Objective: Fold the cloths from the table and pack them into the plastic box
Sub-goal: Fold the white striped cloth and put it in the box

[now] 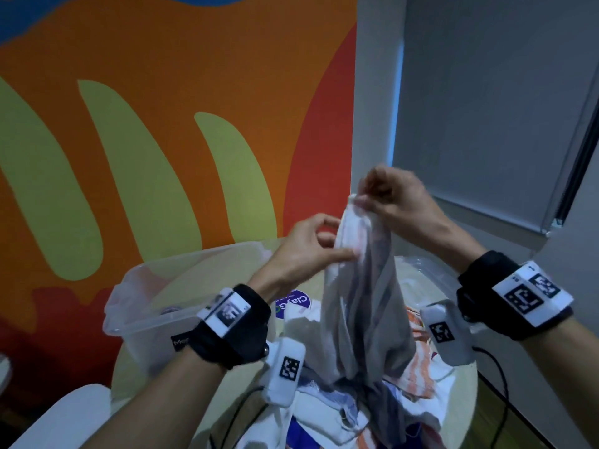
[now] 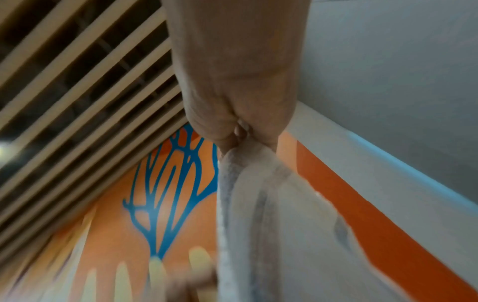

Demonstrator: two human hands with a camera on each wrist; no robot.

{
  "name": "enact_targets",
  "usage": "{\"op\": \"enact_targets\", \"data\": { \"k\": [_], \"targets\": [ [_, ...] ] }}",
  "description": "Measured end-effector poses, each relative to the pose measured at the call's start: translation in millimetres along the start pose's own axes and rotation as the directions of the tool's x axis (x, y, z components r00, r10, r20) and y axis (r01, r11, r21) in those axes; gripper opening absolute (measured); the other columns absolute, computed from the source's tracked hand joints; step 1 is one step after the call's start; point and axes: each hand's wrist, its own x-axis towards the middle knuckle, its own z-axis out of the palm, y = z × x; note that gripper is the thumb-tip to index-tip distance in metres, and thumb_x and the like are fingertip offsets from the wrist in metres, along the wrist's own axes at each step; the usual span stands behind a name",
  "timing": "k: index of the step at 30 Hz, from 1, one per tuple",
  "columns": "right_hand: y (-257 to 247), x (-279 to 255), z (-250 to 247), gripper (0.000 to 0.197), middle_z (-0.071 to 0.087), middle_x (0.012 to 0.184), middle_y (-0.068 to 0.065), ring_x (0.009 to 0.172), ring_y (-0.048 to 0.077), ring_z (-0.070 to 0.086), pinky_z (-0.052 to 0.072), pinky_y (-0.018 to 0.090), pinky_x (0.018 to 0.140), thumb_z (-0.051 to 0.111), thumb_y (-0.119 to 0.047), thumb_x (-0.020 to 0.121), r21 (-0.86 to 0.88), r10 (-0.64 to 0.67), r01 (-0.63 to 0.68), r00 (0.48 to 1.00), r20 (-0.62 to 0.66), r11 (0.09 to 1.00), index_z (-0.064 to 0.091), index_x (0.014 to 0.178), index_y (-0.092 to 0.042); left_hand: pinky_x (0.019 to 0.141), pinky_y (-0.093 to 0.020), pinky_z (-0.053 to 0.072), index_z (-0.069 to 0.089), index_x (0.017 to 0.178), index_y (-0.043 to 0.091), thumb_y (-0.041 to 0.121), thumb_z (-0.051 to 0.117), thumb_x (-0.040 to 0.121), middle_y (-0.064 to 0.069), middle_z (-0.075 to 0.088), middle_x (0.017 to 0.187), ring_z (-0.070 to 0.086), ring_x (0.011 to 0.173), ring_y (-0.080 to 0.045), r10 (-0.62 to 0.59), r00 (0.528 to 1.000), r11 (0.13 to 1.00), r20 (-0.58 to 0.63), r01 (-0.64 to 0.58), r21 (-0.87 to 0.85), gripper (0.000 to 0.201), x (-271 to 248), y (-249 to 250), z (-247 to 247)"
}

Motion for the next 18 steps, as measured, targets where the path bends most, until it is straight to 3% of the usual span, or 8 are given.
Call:
{"op": "enact_targets", "data": {
  "k": [3, 6, 9, 10, 12, 14, 16, 18],
  "targets": [
    [-6.0, 7.3, -28.5, 0.013, 0.063, 0.076, 0.009, 0.063, 0.011, 0.056, 0.045, 0.025, 0.057, 0.075, -0.006, 0.089, 0.225, 0.068, -0.020, 0.976, -0.208, 0.974, 0.064, 0.088, -0.012, 0.058, -0.023, 0.047, 0.070, 0.085, 0.014, 0.004, 0.071, 0.080, 0.005, 0.071, 0.072, 0.057, 0.058, 0.001, -0.001, 0.997, 0.960, 0.074, -0.020, 0.281, 0.011, -15.1, -26.5, 21.4],
    [-4.3, 8.2, -54.9, 0.013, 0.057, 0.081, 0.015, 0.057, 0.013, 0.049, 0.039, 0.023, 0.049, 0.069, -0.012, 0.093, 0.406, 0.265, -0.130, 0.917, -0.299, 0.905, 0.066, 0.091, -0.024, 0.053, -0.028, 0.036, 0.053, 0.060, 0.017, 0.014, 0.064, 0.077, 0.012, 0.050, 0.058, 0.041, 0.051, -0.001, 0.033, 0.999, 0.894, -0.042, -0.011, 0.447, 0.020, -14.7, -43.5, 21.9],
    [-2.9, -2.0, -55.5, 0.006, 0.058, 0.086, 0.020, 0.071, 0.027, 0.049, 0.042, 0.038, 0.065, 0.072, -0.027, 0.094, 0.397, 0.355, -0.267, 0.920, -0.167, 0.878, 0.071, 0.100, -0.027, 0.060, -0.032, 0.036, 0.052, 0.066, 0.019, 0.018, 0.057, 0.079, 0.012, 0.051, 0.065, 0.044, 0.061, -0.006, 0.095, 0.990, 0.934, -0.101, -0.054, 0.354, 0.014, 0.3, -38.9, 11.8],
    [-4.6, -7.0, -51.6, 0.018, 0.063, 0.088, 0.020, 0.074, 0.029, 0.052, 0.043, 0.040, 0.069, 0.077, -0.036, 0.089, 0.347, 0.344, -0.300, 0.936, -0.070, 0.889, 0.072, 0.105, -0.028, 0.061, -0.033, 0.036, 0.050, 0.068, 0.020, 0.020, 0.056, 0.080, 0.013, 0.049, 0.066, 0.043, 0.062, -0.006, 0.116, 0.987, 0.938, -0.112, -0.072, 0.339, 0.014, 5.6, -33.6, 9.7],
    [-10.5, -18.1, -39.2, 0.046, 0.076, 0.096, 0.008, 0.080, 0.021, 0.066, 0.051, 0.035, 0.075, 0.082, -0.049, 0.078, 0.181, 0.337, -0.369, 0.923, 0.186, 0.911, 0.070, 0.118, -0.031, 0.063, -0.037, 0.039, 0.051, 0.073, 0.022, 0.025, 0.056, 0.082, 0.012, 0.052, 0.069, 0.045, 0.067, -0.008, 0.173, 0.979, 0.941, -0.108, -0.132, 0.310, 0.010, 13.7, -18.9, 9.1],
    [-12.2, -26.4, -24.6, 0.050, 0.077, 0.089, -0.001, 0.077, 0.007, 0.070, 0.055, 0.031, 0.074, 0.087, -0.050, 0.073, -0.042, 0.324, -0.331, 0.877, 0.354, 0.943, 0.072, 0.115, -0.029, 0.070, -0.040, 0.049, 0.061, 0.088, 0.020, 0.022, 0.062, 0.082, 0.002, 0.067, 0.082, 0.058, 0.077, -0.013, 0.205, 0.975, 0.948, -0.083, -0.177, 0.263, 0.006, 20.0, -6.9, 8.0],
    [-9.4, -27.4, -17.5, 0.026, 0.069, 0.071, -0.004, 0.063, 0.006, 0.059, 0.047, 0.033, 0.063, 0.086, -0.039, 0.079, -0.163, 0.309, -0.268, 0.892, 0.330, 0.949, 0.076, 0.090, -0.019, 0.073, -0.039, 0.053, 0.063, 0.096, 0.020, 0.020, 0.066, 0.075, -0.004, 0.072, 0.091, 0.066, 0.081, -0.018, 0.217, 0.975, 0.941, -0.053, -0.194, 0.278, 0.021, 22.8, -3.4, 5.1],
    [-6.7, -24.9, -23.3, 0.014, 0.064, 0.066, 0.000, 0.063, 0.009, 0.055, 0.044, 0.034, 0.062, 0.081, -0.022, 0.082, -0.084, 0.295, -0.283, 0.924, 0.243, 0.955, 0.075, 0.080, -0.010, 0.067, -0.039, 0.052, 0.061, 0.091, 0.018, 0.023, 0.063, 0.066, -0.002, 0.070, 0.085, 0.063, 0.076, -0.020, 0.230, 0.973, 0.887, 0.005, -0.211, 0.410, 0.025, 19.5, -7.6, 4.0]
  ]
}}
